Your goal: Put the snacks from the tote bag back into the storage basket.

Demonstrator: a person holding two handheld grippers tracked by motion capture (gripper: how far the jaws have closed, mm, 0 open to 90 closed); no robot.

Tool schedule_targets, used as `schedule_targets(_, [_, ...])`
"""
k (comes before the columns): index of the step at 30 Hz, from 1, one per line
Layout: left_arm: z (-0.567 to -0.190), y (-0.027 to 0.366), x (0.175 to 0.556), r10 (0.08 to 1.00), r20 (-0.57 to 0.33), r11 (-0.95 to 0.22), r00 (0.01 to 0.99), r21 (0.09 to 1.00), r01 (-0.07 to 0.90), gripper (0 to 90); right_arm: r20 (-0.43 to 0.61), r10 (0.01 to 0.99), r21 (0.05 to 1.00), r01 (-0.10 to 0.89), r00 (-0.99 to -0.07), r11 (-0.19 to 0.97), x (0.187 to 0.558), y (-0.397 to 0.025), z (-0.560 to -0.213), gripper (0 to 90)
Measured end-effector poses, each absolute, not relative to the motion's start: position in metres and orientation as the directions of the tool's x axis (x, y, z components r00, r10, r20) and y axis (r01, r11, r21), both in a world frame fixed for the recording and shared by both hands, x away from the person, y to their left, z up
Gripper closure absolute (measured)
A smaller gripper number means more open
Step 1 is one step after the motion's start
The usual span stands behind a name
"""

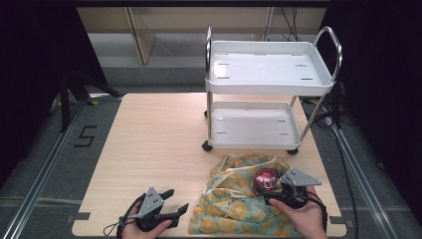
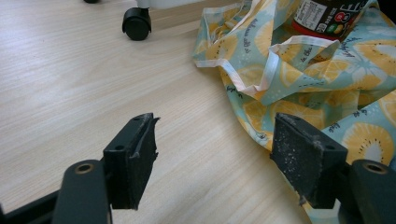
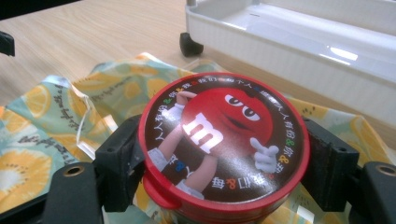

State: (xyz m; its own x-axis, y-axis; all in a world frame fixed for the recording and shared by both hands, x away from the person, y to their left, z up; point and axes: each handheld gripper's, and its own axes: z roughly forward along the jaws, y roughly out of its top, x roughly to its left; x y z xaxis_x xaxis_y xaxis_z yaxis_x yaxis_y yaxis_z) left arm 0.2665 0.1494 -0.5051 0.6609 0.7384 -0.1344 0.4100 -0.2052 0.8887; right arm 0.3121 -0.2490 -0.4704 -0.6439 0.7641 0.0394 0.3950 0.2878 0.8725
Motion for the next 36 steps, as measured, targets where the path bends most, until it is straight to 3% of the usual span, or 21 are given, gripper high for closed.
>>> schedule_targets(4, [-0.506,0.149,0.267,0.735,-0.131,-0.208,0.665,0.89,0.406,30.2,0.0,0.754,0.886,0.35,-0.656,0.304,0.316,-0.248,-0.469,26.7])
schedule_targets(7, [-0.505,0.149,0.267,0.725,-0.119,-0.22,0.679,0.893,0.391,30.2,0.034,0.754,0.883,0.373,-0.656,0.285,0.315,-0.245,-0.466,26.7])
schedule_targets(22, [-0.504,0.149,0.267,0.725,-0.106,-0.236,0.68,0.89,0.39,30.2,0.032,0.762,0.89,0.365,-0.646,0.272,0.318,-0.236,-0.455,26.7])
schedule_targets(24, [-0.504,0.149,0.267,0.724,-0.106,-0.236,0.681,0.89,0.39,30.2,-0.009,0.754,0.905,0.315,-0.656,0.285,0.323,-0.236,-0.453,26.7])
schedule_targets(26, [-0.505,0.149,0.267,0.722,-0.116,-0.226,0.682,0.893,0.39,30.2,0.023,0.763,0.898,0.349,-0.646,0.268,0.32,-0.233,-0.452,26.7])
schedule_targets(36, [-0.505,0.148,0.266,0.733,-0.136,-0.204,0.666,0.891,0.406,30.1,0.001,0.763,0.903,0.329,-0.647,0.278,0.324,-0.231,-0.447,26.7])
